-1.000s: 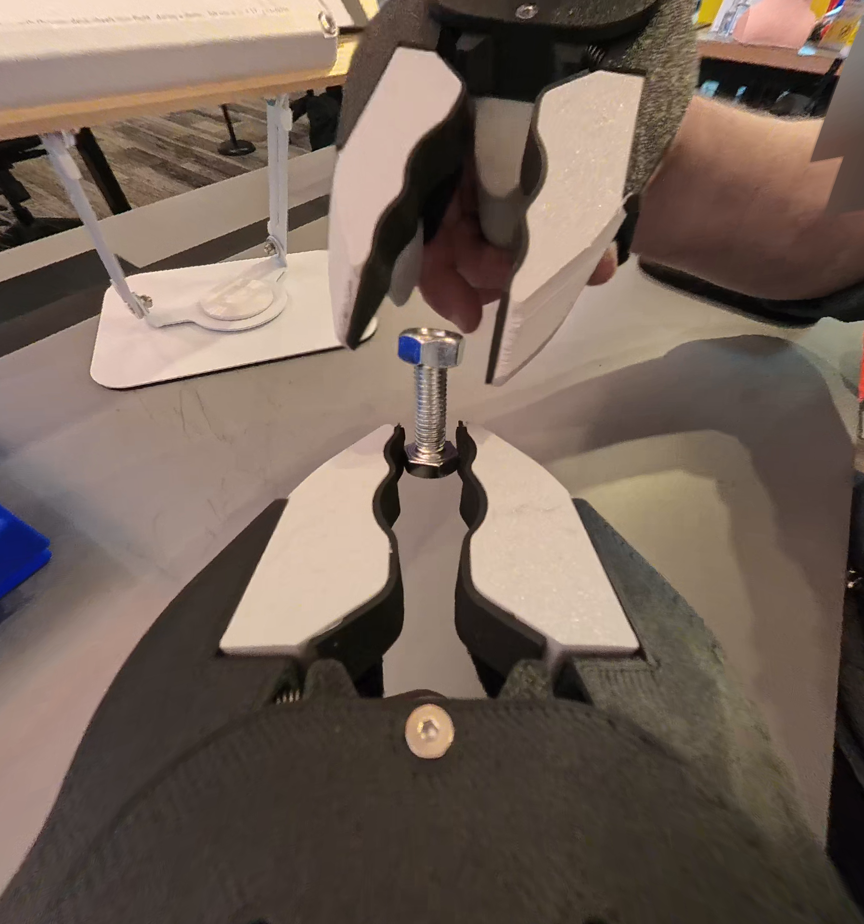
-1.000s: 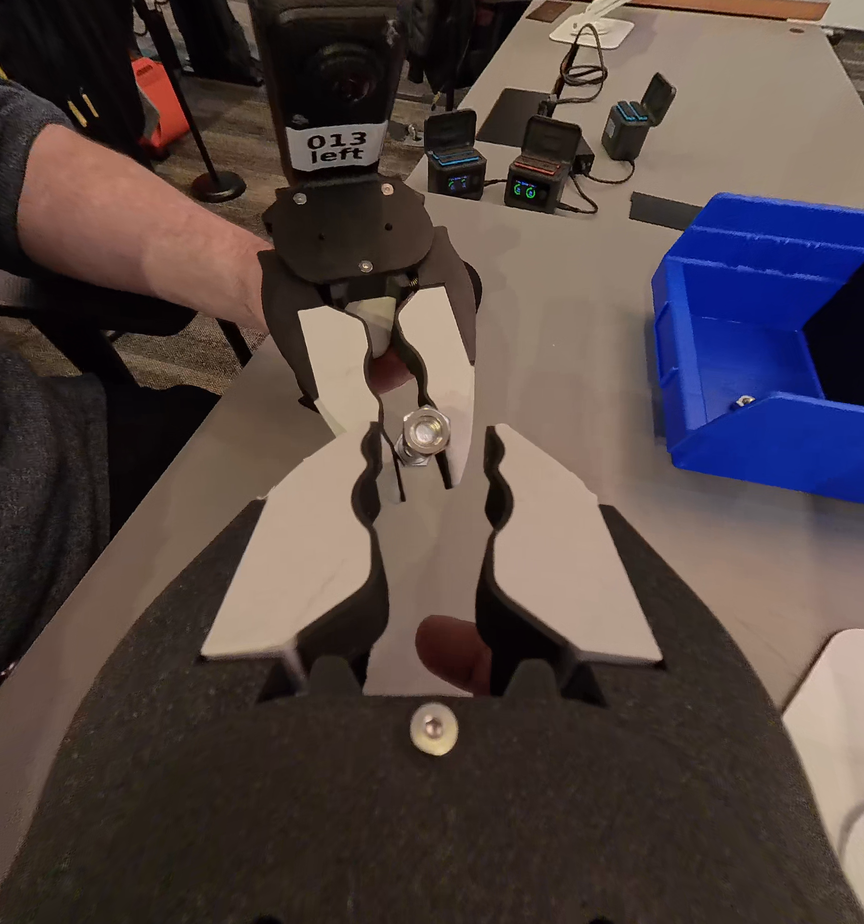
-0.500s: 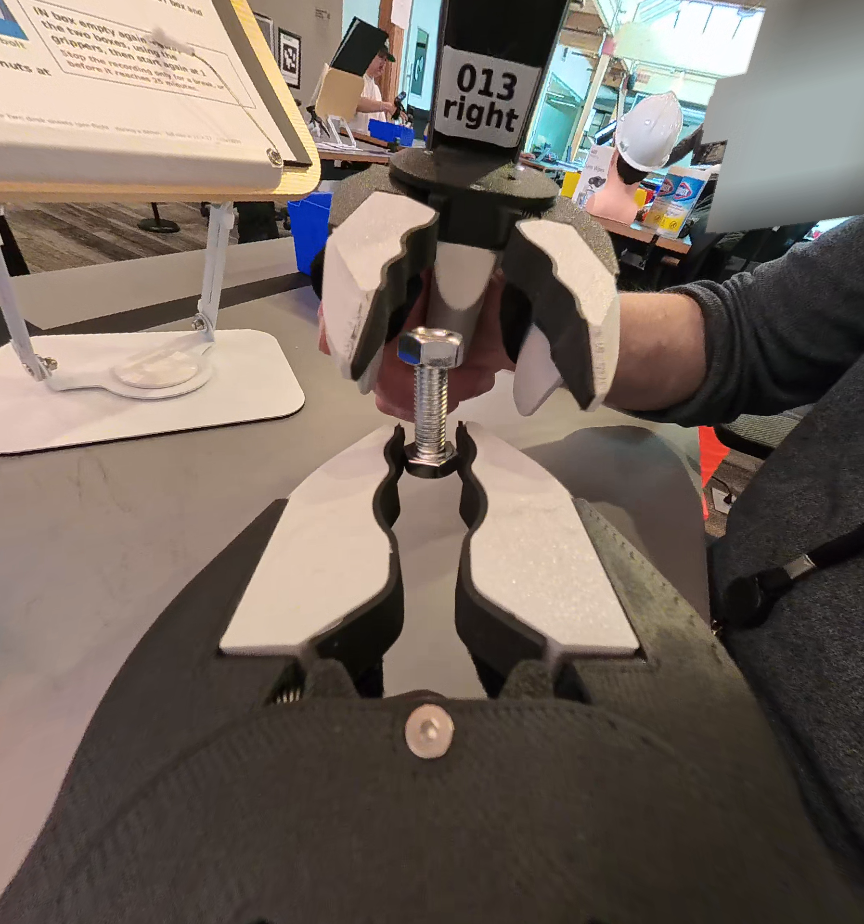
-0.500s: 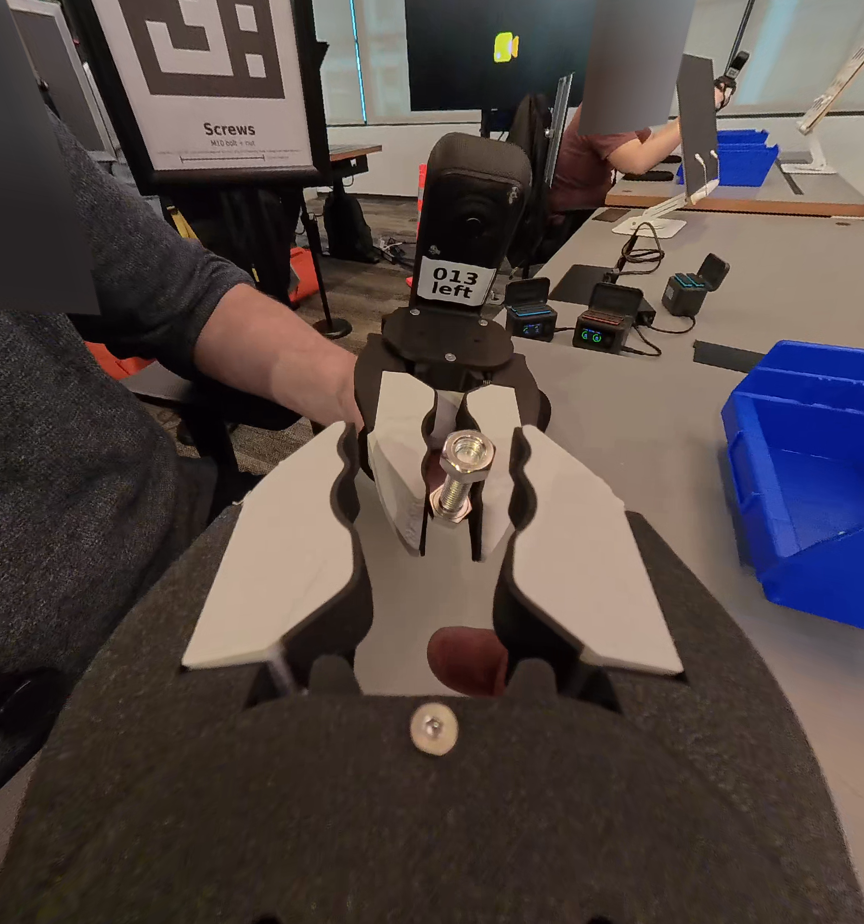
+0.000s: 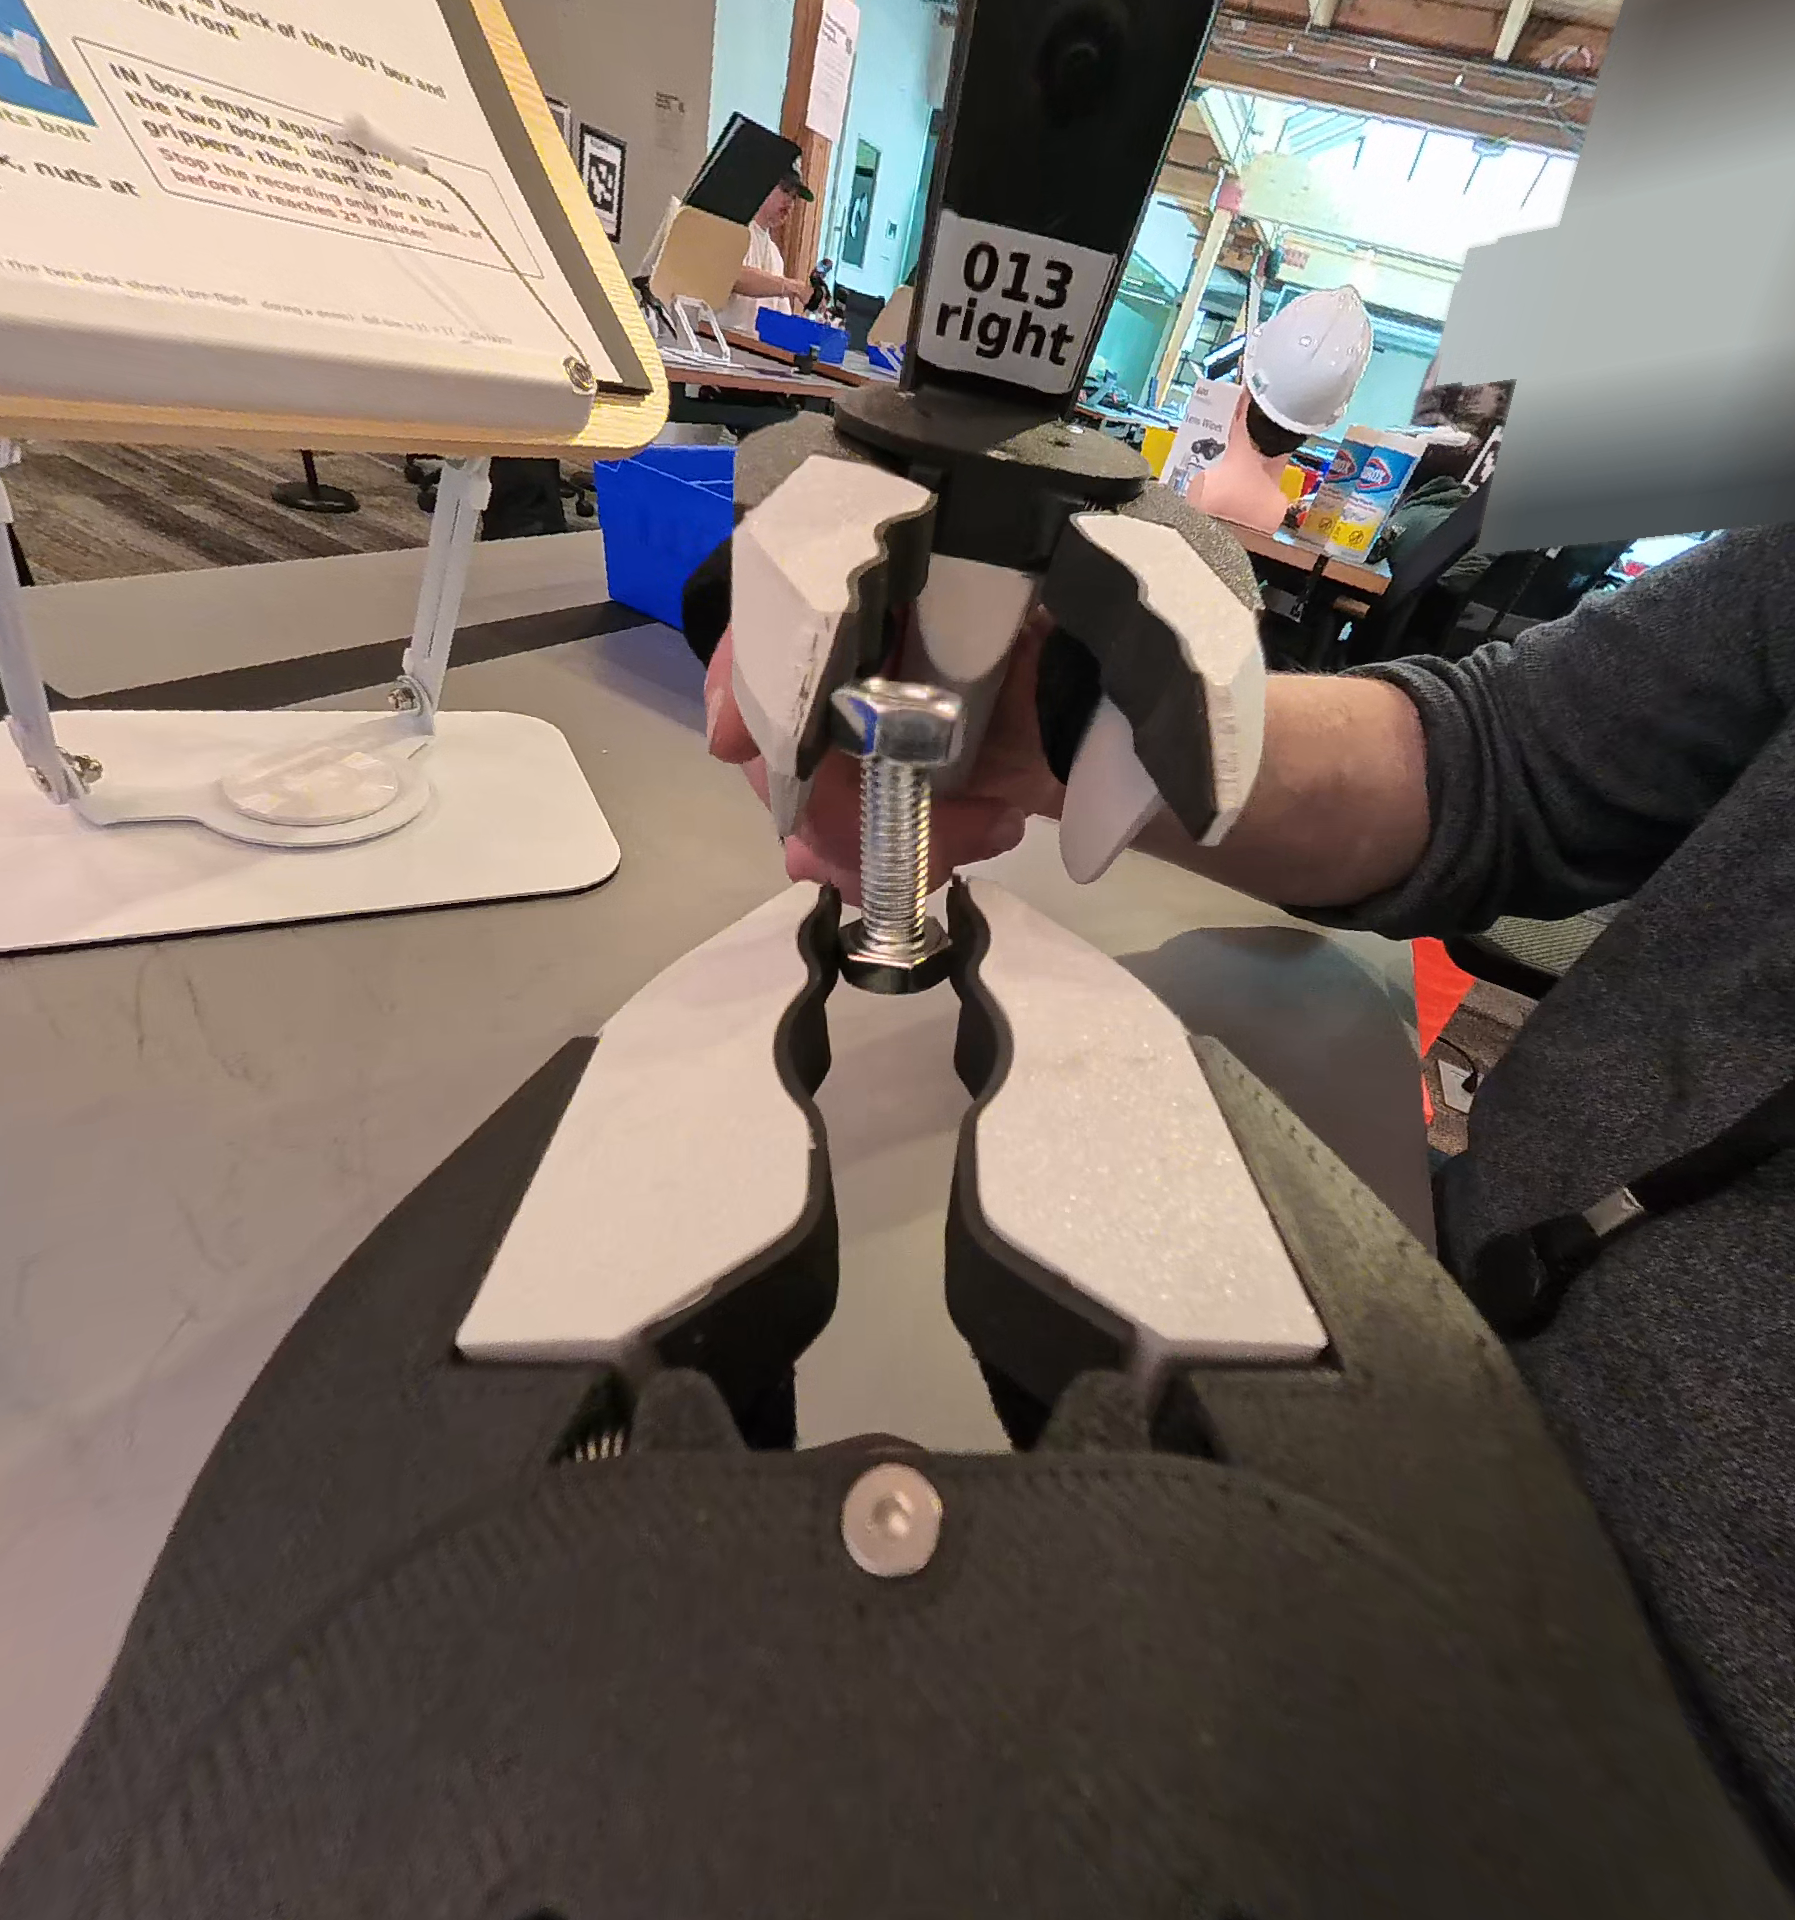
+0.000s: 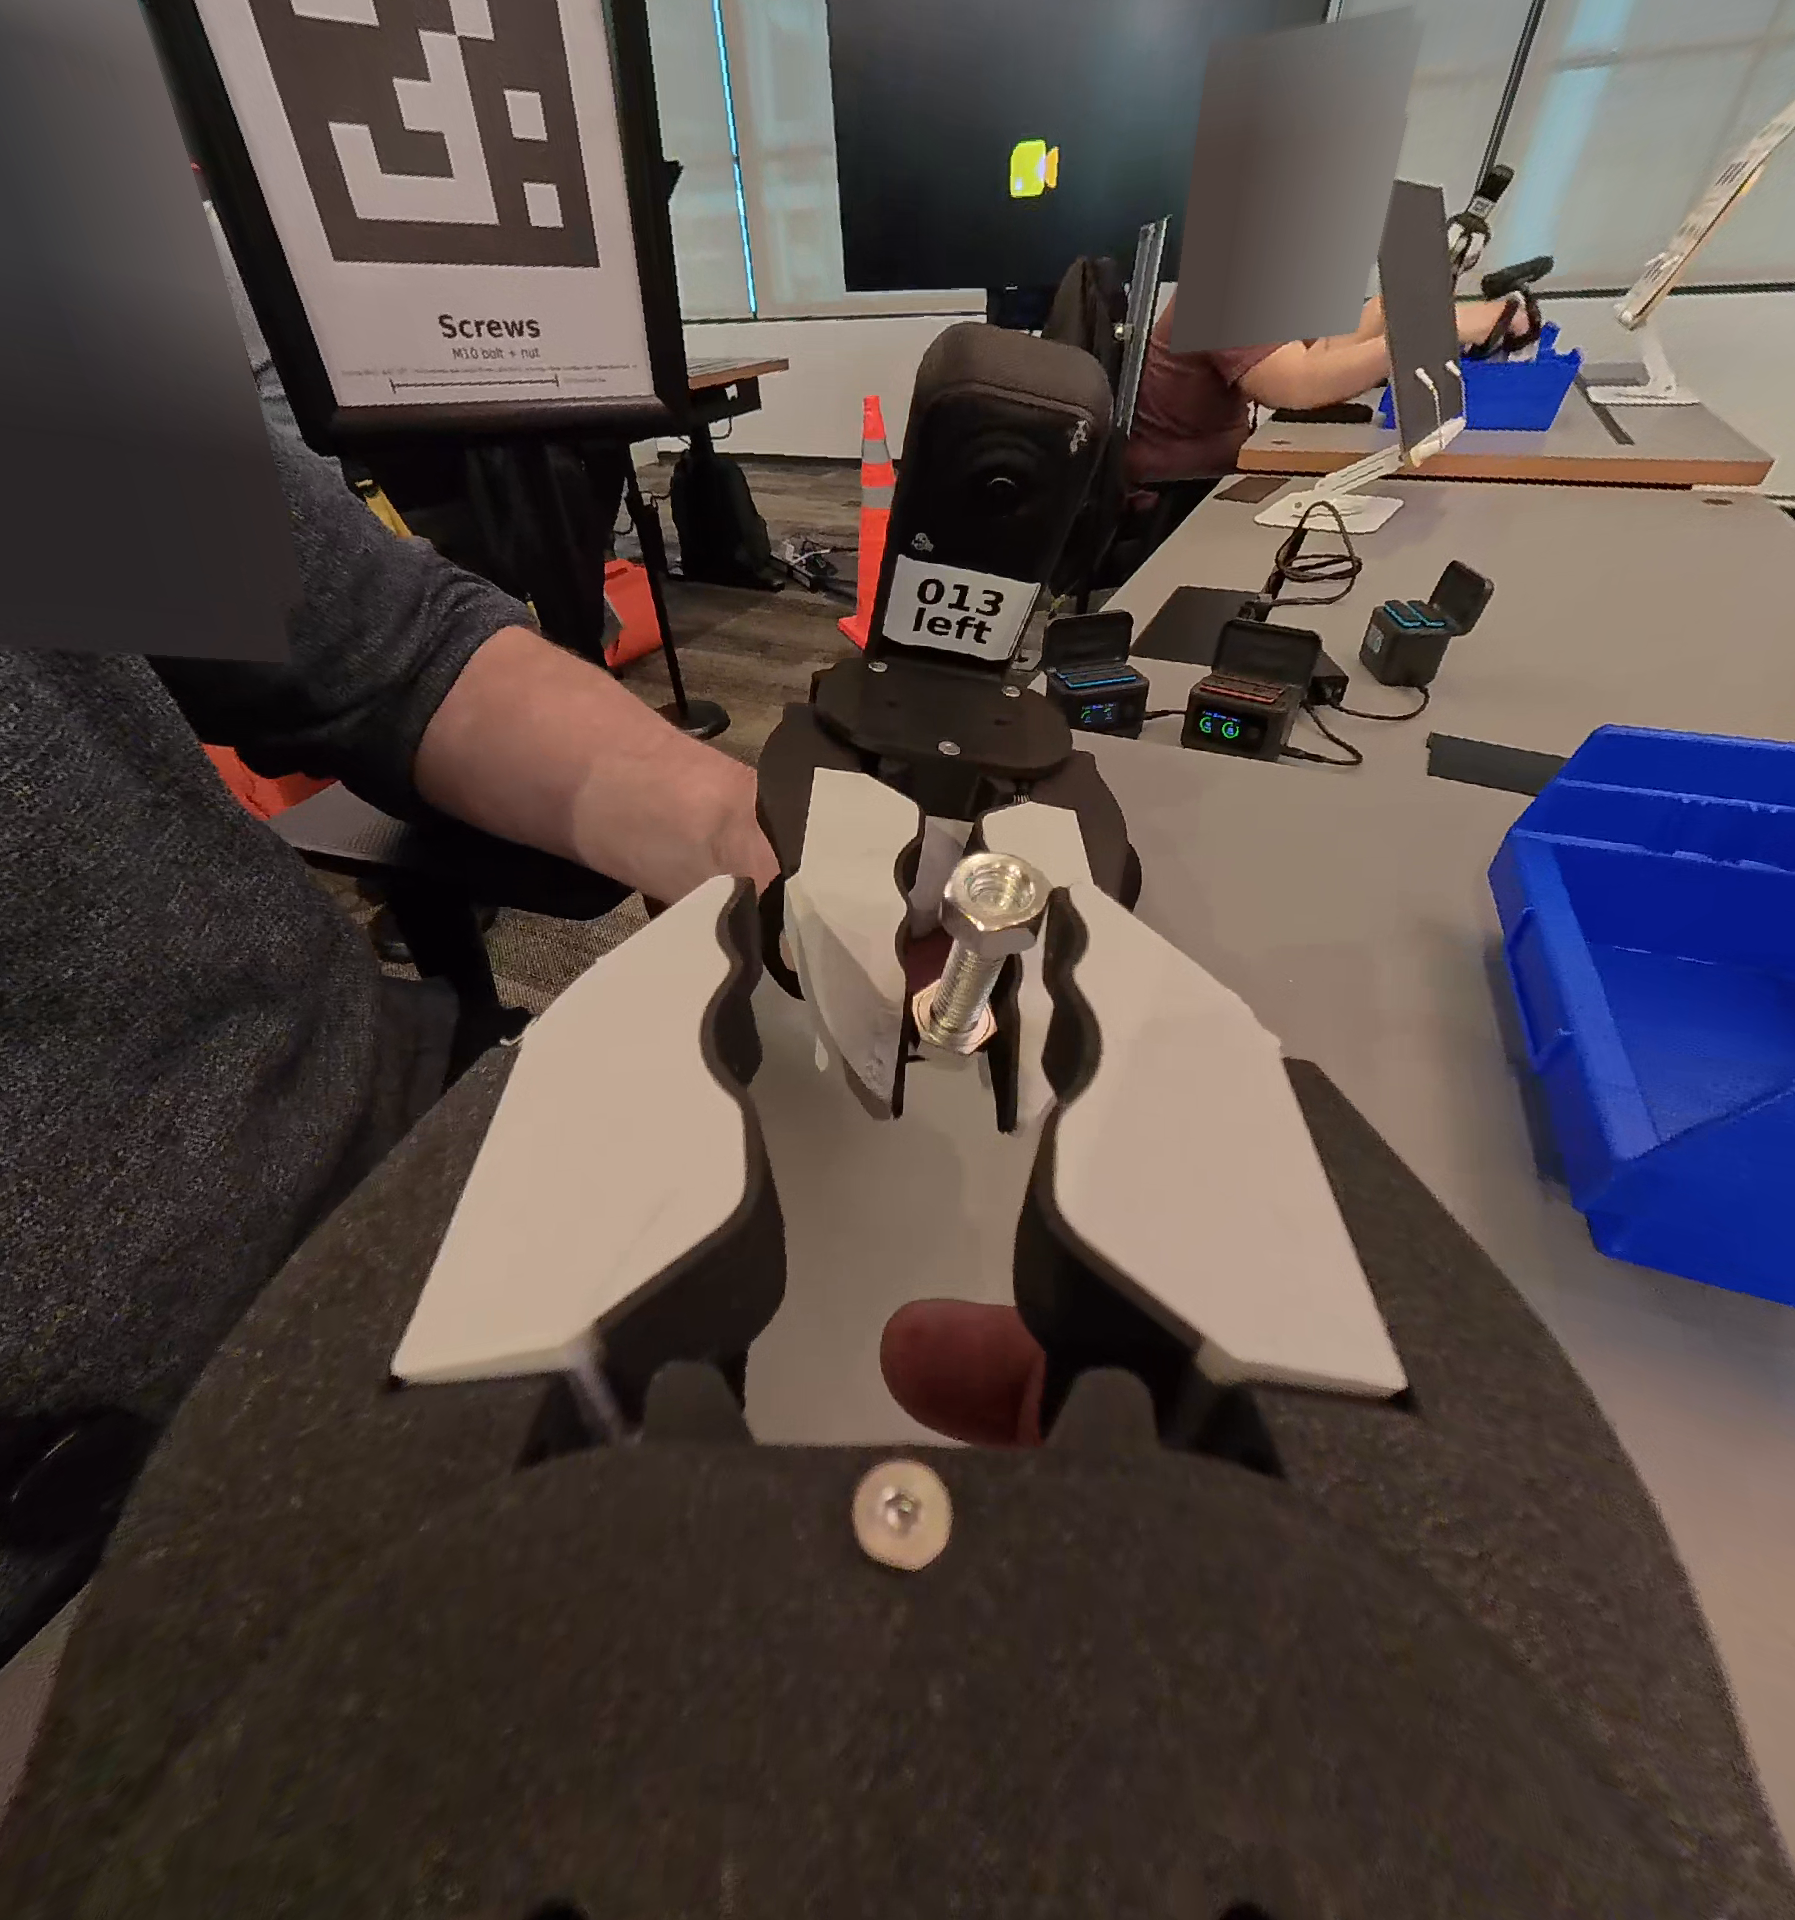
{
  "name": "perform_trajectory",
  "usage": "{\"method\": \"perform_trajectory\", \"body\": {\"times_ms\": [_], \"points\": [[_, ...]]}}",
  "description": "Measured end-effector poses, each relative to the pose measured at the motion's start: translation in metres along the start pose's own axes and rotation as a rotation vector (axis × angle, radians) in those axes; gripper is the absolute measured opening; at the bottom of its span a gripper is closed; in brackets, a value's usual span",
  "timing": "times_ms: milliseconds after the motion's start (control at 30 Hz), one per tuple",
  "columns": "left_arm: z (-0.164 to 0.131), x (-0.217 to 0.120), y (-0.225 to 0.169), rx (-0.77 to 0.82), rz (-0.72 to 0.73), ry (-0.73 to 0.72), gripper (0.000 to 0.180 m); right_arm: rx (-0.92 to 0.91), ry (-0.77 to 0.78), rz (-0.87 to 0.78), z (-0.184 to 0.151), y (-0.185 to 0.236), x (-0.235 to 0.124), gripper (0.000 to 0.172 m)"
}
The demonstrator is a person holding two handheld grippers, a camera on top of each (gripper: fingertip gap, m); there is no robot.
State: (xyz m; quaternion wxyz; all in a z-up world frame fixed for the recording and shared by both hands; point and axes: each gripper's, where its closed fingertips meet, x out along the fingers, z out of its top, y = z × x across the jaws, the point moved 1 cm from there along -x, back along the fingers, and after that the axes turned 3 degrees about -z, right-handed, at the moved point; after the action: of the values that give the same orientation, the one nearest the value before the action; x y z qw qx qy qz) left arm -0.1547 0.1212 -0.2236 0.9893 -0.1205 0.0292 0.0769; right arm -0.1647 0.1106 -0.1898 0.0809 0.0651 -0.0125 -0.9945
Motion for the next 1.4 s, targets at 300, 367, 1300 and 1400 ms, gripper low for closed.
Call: {"method": "perform_trajectory", "body": {"times_ms": [300, 367, 1300, 1400], "points": [[-0.001, 0.002, -0.004, 0.014, -0.016, 0.016, 0.020, -0.022, -0.008, -0.020, 0.001, -0.003, 0.000, 0.053], [-0.003, 0.003, -0.007, 0.019, -0.033, 0.021, 0.020, -0.029, -0.013, -0.016, 0.001, -0.005, 0.000, 0.047], [-0.001, 0.003, -0.013, 0.014, -0.067, 0.009, 0.020, -0.018, -0.067, 0.016, 0.005, -0.002, -0.004, 0.033], [-0.002, 0.004, -0.017, 0.015, -0.091, 0.014, 0.020, -0.020, -0.073, 0.027, 0.005, -0.002, -0.003, 0.026]]}}
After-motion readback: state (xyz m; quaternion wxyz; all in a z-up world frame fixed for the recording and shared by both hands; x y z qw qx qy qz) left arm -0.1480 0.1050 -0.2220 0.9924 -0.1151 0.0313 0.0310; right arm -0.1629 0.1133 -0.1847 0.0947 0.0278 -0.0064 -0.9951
